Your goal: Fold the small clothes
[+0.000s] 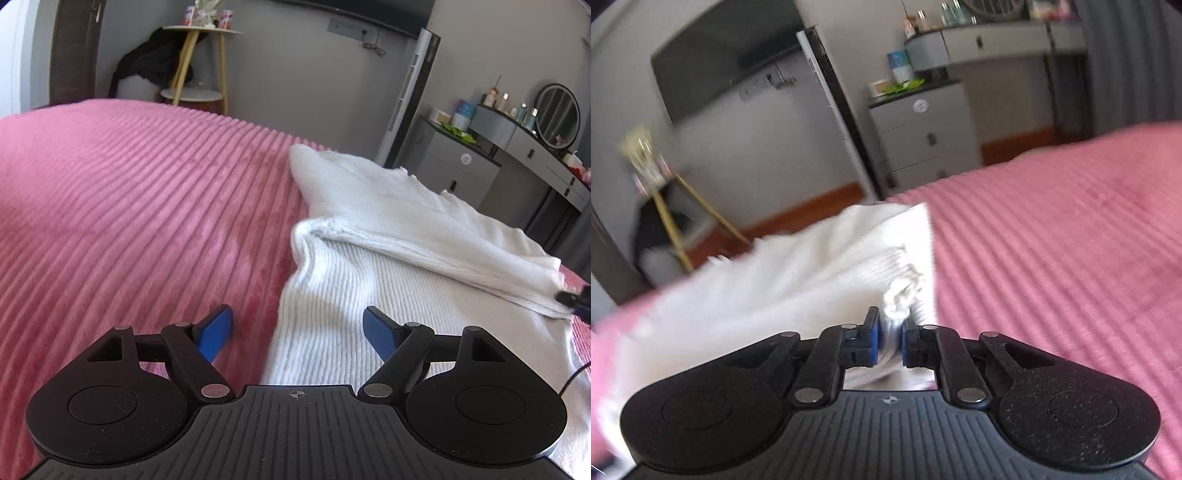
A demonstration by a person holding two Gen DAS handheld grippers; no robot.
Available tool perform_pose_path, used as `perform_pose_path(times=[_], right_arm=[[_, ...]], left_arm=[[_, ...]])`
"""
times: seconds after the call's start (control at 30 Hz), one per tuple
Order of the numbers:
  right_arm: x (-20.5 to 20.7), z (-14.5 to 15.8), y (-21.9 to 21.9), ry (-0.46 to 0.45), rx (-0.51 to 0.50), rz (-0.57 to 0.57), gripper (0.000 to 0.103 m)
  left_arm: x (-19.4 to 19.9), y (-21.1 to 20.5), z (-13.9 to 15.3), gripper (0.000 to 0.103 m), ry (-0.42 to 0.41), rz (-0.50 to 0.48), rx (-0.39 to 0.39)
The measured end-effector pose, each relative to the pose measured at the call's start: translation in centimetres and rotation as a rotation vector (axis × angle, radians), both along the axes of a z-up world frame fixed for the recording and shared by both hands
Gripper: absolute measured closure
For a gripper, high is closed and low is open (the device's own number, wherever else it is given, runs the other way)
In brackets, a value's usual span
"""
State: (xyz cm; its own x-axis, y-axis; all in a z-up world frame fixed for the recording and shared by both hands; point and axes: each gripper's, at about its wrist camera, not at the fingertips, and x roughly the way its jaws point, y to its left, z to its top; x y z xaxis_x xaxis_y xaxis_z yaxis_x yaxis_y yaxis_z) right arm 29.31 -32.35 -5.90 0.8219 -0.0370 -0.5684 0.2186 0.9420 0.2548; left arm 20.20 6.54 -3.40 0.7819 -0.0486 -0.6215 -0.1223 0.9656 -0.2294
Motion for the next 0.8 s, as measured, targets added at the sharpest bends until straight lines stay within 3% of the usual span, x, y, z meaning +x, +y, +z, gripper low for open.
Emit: perform_pose_path(times=[0.07, 0.1, 0.23, 0.37, 0.4, 0.47, 0.57, 0.67, 0.8], right_arm=[[-0.8, 0.8, 1.3, 0.009, -0.155, -0.085, 0.052], [-1.3, 1.0, 1.6, -0.007, -0.180, -0.106, 0.052], [-2.9, 1.8, 2.8, -0.085, -0.158, -0.028, 0.057], [-3.0, 1.7, 3.8, -0.090, -0.136, 0.059, 0.063], [-3.0, 1.6, 4.0, -0.087, -0.132, 0.075, 0.068], [-2.9, 1.4, 4.3, -0.076, -0.133, 0.106, 0.074], [-2.7, 1.9, 4.8, -0.059, -0.137, 0.127, 0.083], [-1.6, 1.7, 4.2, -0.041, -0.116, 0.111, 0.086], [-0.9, 1.2, 3.6, -0.029, -0.101, 0.105, 0.087]], left_arm=[[0.2, 0.1, 0.7, 0.020, -0.035, 0.015, 0.036], [0.4, 0.1, 1.2, 0.020, -0.056, 0.018, 0.061], [1.9, -0.3, 1.7, 0.023, -0.080, -0.004, 0.186], [3.6, -1.6, 0.9, 0.028, -0.046, -0.102, 0.251], [4.0, -2.0, 0.8, 0.029, -0.048, -0.112, 0.271], [5.0, -2.8, 0.9, 0.034, -0.063, -0.108, 0.317], [6.8, -3.6, 1.0, 0.051, -0.062, -0.091, 0.333], [7.5, -2.9, 0.9, 0.067, -0.043, -0.029, 0.283], [7.7, 0.7, 0.3, 0.071, 0.018, 0.100, 0.027]])
